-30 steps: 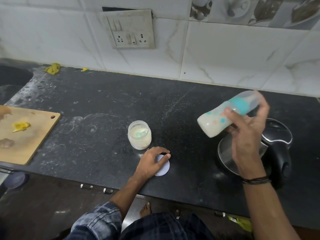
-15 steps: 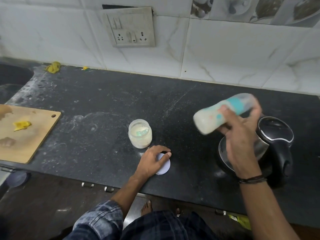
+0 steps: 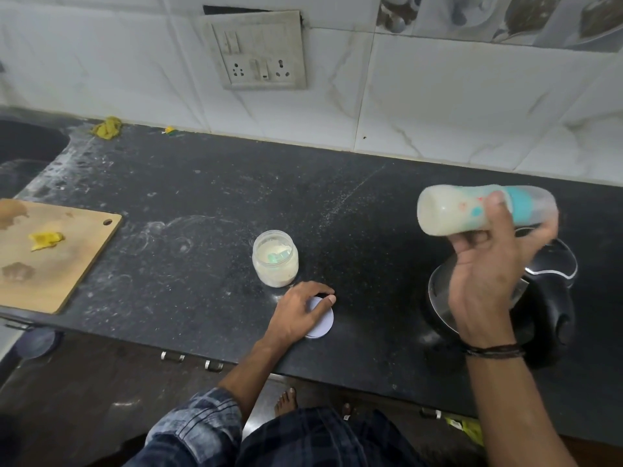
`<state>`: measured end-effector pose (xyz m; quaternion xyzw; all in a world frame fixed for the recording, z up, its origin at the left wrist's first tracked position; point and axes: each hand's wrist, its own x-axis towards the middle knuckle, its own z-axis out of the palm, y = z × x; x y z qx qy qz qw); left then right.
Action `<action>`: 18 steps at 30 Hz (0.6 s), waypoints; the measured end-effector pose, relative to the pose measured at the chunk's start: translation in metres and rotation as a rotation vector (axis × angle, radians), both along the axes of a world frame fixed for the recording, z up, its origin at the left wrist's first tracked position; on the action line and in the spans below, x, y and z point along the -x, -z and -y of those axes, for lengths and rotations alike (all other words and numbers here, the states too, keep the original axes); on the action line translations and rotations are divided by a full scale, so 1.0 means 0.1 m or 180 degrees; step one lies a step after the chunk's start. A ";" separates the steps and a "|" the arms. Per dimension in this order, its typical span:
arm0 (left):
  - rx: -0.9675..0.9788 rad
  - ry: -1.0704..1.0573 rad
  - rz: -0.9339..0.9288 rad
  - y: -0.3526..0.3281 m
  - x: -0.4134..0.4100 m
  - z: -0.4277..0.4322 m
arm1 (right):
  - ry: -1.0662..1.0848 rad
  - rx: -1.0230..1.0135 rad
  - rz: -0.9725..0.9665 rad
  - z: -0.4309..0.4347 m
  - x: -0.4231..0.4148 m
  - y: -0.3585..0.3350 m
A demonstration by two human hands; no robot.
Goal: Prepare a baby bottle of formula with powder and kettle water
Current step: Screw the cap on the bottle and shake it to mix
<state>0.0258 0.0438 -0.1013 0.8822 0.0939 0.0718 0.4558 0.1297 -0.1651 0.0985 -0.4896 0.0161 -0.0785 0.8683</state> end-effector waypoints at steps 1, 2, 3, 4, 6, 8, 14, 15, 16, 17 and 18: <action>0.0005 0.0001 -0.0005 0.00 0.00 0.00 | -0.0104 0.0147 -0.0031 -0.02 -0.01 0.01; 0.0014 0.0005 -0.0002 0.01 0.01 -0.01 | -0.0322 0.0432 -0.0050 -0.03 -0.01 0.03; 0.0026 0.0010 0.0001 0.01 0.01 -0.01 | -0.0536 0.0651 -0.0023 -0.04 -0.01 0.04; 0.0037 0.0024 -0.0004 0.01 0.01 -0.02 | -0.0603 0.0694 0.0002 -0.03 0.02 0.03; 0.0038 0.0036 0.0010 0.00 0.01 -0.01 | -0.0347 0.0312 0.0025 -0.03 0.05 -0.02; 0.0011 0.0007 0.0025 0.00 0.00 0.00 | -0.0028 -0.0070 -0.0048 -0.02 0.04 -0.01; 0.0017 0.0052 -0.0010 0.01 0.01 -0.02 | -0.0487 0.0550 0.0027 -0.05 0.09 0.04; 0.0001 0.0040 -0.0013 0.00 0.01 -0.01 | -0.0279 0.0305 0.0029 -0.04 0.10 0.02; -0.0011 0.0020 -0.0011 0.00 0.01 -0.01 | -0.0095 0.0112 0.0006 -0.03 0.09 0.02; -0.0011 0.0003 -0.0017 0.00 0.00 0.00 | -0.0024 0.0035 -0.0019 -0.04 0.08 0.02; -0.0007 0.0001 -0.0021 0.00 0.00 0.00 | -0.0094 0.0072 -0.0067 -0.05 0.07 0.02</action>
